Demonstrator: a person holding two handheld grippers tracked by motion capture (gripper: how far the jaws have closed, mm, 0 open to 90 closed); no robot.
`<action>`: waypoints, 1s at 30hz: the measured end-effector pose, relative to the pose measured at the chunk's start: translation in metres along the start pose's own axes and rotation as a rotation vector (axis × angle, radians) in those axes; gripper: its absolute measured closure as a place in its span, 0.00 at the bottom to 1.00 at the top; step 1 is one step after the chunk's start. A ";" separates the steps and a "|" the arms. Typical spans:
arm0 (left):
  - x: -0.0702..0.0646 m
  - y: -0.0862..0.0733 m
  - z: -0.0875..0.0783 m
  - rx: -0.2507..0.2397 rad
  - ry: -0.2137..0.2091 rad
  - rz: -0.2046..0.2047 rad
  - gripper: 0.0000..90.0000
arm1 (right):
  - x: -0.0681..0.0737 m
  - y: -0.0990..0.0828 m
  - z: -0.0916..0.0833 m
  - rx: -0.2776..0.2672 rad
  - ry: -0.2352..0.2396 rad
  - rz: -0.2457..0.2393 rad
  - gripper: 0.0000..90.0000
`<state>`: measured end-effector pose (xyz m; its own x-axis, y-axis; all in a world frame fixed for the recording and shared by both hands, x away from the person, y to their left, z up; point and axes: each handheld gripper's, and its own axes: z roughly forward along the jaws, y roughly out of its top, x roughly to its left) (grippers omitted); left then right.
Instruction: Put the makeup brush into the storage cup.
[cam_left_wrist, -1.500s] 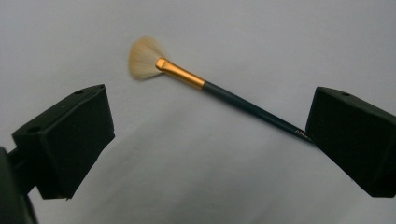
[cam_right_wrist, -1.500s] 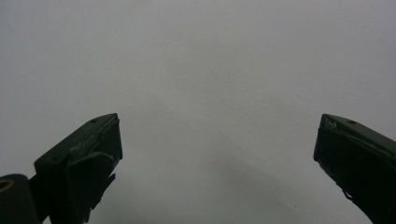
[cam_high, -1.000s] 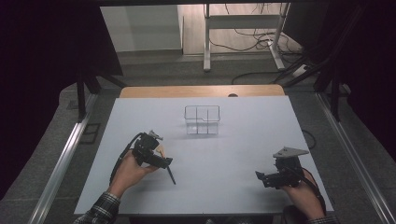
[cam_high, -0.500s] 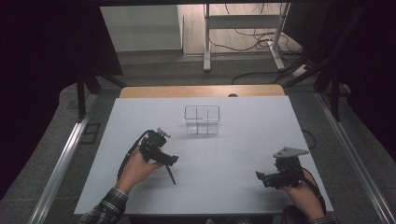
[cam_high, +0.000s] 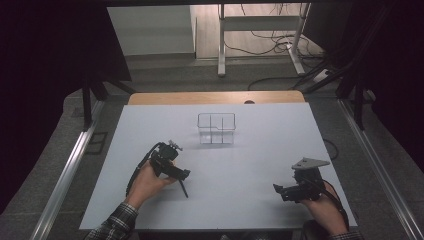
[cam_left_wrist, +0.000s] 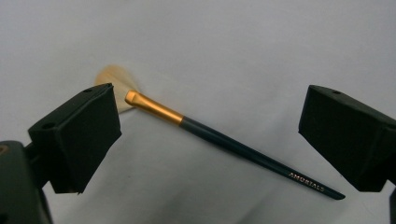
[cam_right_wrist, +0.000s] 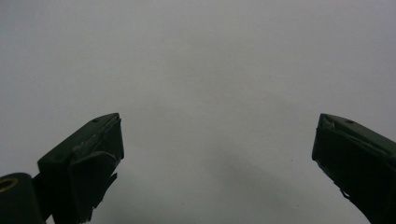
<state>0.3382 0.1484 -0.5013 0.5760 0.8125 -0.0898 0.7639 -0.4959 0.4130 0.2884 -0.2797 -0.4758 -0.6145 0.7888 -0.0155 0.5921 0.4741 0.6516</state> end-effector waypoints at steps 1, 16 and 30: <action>0.000 -0.001 0.001 0.004 0.002 -0.003 0.07 | 0.000 0.000 0.000 0.001 0.001 -0.002 0.02; 0.002 -0.008 0.016 0.043 0.014 -0.028 0.07 | 0.001 0.000 0.000 0.007 0.006 -0.013 0.03; -0.001 -0.009 0.018 0.077 0.035 -0.013 0.15 | 0.001 0.000 0.001 0.013 0.012 -0.021 0.03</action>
<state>0.3359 0.1462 -0.5207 0.5564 0.8286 -0.0624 0.7922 -0.5063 0.3407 0.2883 -0.2780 -0.4765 -0.6332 0.7737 -0.0196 0.5856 0.4955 0.6415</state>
